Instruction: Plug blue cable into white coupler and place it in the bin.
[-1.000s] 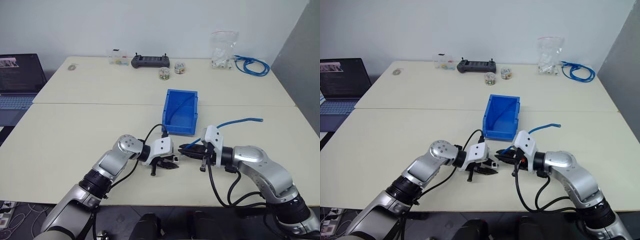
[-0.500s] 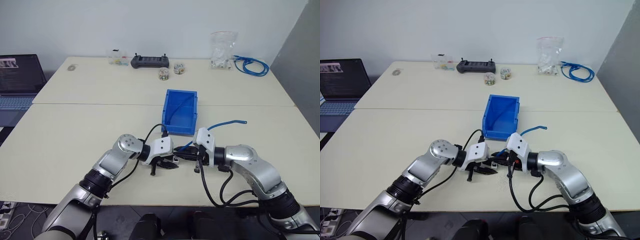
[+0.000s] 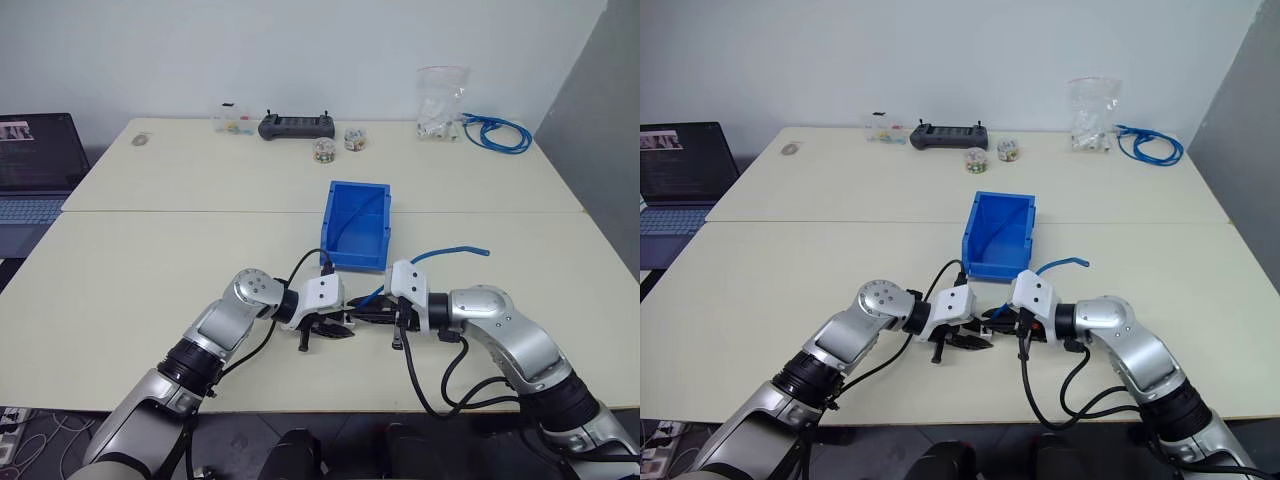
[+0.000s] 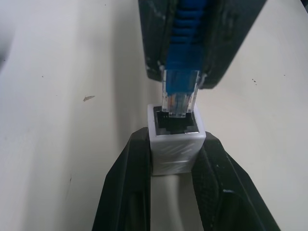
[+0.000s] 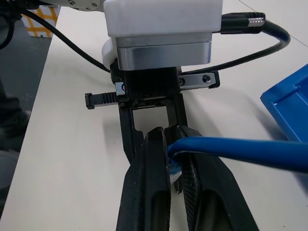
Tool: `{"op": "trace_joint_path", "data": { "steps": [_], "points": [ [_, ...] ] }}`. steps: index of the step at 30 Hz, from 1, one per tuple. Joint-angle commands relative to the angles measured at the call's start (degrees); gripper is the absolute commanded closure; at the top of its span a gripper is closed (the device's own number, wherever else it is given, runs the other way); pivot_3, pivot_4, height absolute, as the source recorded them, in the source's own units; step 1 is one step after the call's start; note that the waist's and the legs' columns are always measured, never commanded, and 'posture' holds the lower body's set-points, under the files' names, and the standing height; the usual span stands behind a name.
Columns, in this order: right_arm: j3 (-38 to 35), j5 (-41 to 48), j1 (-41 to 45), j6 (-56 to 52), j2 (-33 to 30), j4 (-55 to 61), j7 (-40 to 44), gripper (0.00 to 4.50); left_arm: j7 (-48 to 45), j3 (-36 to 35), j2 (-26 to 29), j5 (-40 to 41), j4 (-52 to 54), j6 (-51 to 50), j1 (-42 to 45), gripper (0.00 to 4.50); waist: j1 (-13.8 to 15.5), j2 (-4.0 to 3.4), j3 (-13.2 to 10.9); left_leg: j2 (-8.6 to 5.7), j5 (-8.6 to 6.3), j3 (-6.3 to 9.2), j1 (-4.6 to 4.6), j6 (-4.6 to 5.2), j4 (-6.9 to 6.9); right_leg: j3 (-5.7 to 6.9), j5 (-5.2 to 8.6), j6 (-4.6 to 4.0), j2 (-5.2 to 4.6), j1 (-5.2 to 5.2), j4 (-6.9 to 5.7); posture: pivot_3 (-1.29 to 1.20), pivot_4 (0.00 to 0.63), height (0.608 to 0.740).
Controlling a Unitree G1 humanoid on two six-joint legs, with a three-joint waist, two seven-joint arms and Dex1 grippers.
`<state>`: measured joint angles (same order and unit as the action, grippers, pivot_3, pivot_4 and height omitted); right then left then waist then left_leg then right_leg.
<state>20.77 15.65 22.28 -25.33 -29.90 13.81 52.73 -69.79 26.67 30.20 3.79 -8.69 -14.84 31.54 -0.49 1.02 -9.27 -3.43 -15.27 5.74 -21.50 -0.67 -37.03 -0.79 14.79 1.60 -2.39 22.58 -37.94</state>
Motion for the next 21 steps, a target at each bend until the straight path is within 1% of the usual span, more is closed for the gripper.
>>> {"op": "trace_joint_path", "data": {
  "steps": [1, 4, 12, 21],
  "points": [
    [1.96, -1.93, 1.18, 0.12, 1.01, -2.71, 0.93, 4.45, -0.75, 1.43, 0.55, -1.92, -0.87, -0.64, -1.17, 3.67, -0.05, 0.00, 0.00, 0.00, 0.00, 0.00, 0.10, 0.00, 0.02, 0.00, 0.02, 0.01, 0.01, -0.11, 0.03, 0.00, 0.150, 0.740],
    [1.90, -2.04, 2.51, 0.06, 1.98, -3.52, 1.08, 4.45, -1.05, 1.46, 0.95, -2.04, -0.61, -0.40, -1.43, 3.67, -0.14, 0.00, 0.00, 0.02, -0.01, 0.02, 0.37, 0.00, 0.07, 0.00, 0.19, 0.17, 0.02, -0.37, 0.06, 0.00, 0.150, 0.740],
    [2.83, -1.73, 1.87, -1.04, 1.06, -3.21, 3.66, 4.45, -0.71, 1.06, 1.17, -2.08, -0.50, -0.52, -1.76, 3.67, -0.60, 0.00, 0.00, 0.03, -0.01, 0.04, 0.41, 0.00, 0.07, -0.02, 0.19, 0.18, 0.02, -0.37, 0.02, 0.00, 0.150, 0.740],
    [3.60, -2.41, 2.00, 0.04, 2.62, -4.32, 3.69, 4.45, -0.90, 0.90, 1.27, -2.27, -0.51, -0.38, -1.92, 3.67, -1.01, -0.01, 0.00, 0.03, -0.01, 0.07, 0.43, 0.00, 0.09, -0.01, 0.20, 0.19, 0.02, -0.38, 0.02, 0.00, 0.150, 0.740]
  ]
}}
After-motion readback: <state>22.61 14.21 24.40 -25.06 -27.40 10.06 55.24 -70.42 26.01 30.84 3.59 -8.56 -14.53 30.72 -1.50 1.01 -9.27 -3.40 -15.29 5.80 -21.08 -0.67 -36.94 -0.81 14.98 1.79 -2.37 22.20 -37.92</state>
